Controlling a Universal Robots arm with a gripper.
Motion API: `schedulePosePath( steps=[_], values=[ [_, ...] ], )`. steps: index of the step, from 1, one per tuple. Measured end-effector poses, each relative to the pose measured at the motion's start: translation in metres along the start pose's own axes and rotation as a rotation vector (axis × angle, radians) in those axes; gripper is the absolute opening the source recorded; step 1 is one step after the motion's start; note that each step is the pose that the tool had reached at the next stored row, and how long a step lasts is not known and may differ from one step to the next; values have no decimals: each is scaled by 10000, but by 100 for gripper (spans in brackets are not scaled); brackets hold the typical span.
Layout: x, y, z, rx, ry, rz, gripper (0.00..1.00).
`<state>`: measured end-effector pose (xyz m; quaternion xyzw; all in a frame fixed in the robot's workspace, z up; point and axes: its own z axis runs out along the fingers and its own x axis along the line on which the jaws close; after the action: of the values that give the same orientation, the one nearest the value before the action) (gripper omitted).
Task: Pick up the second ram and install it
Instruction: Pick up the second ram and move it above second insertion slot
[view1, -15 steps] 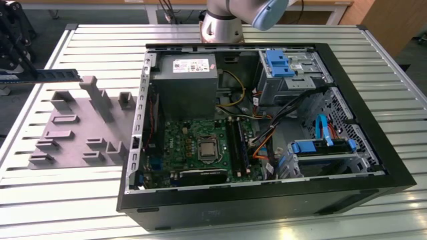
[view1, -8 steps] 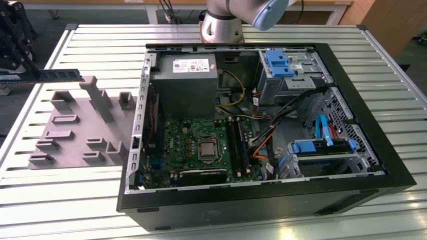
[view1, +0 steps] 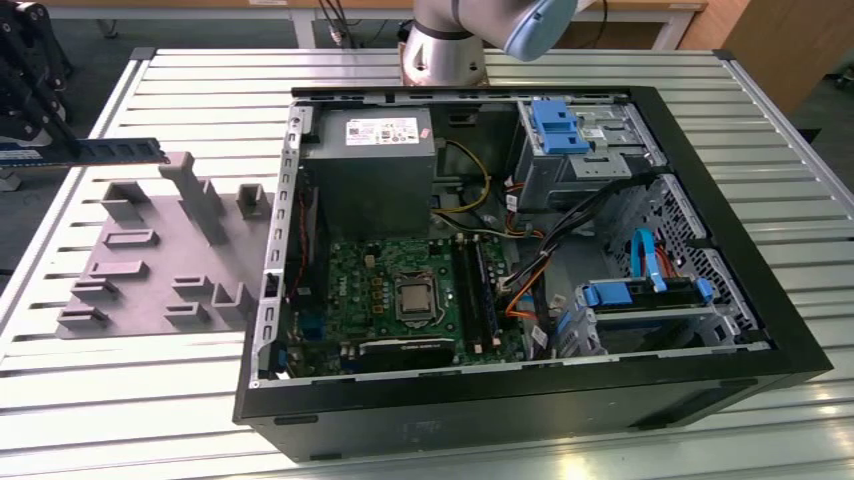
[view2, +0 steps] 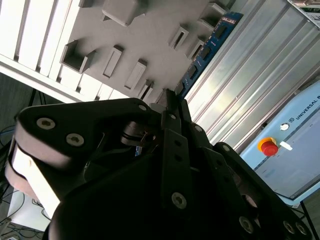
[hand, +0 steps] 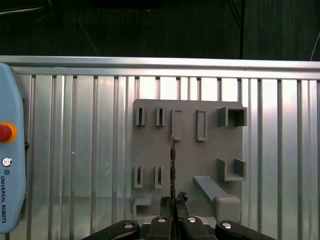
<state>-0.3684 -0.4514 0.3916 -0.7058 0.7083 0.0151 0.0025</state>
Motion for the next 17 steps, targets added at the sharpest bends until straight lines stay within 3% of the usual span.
schedulePosePath(
  steps=[5,17],
  values=[
    [0,-5,0,1,0,-1,14],
    [0,-126,-2,0,0,0,14]
  ],
)
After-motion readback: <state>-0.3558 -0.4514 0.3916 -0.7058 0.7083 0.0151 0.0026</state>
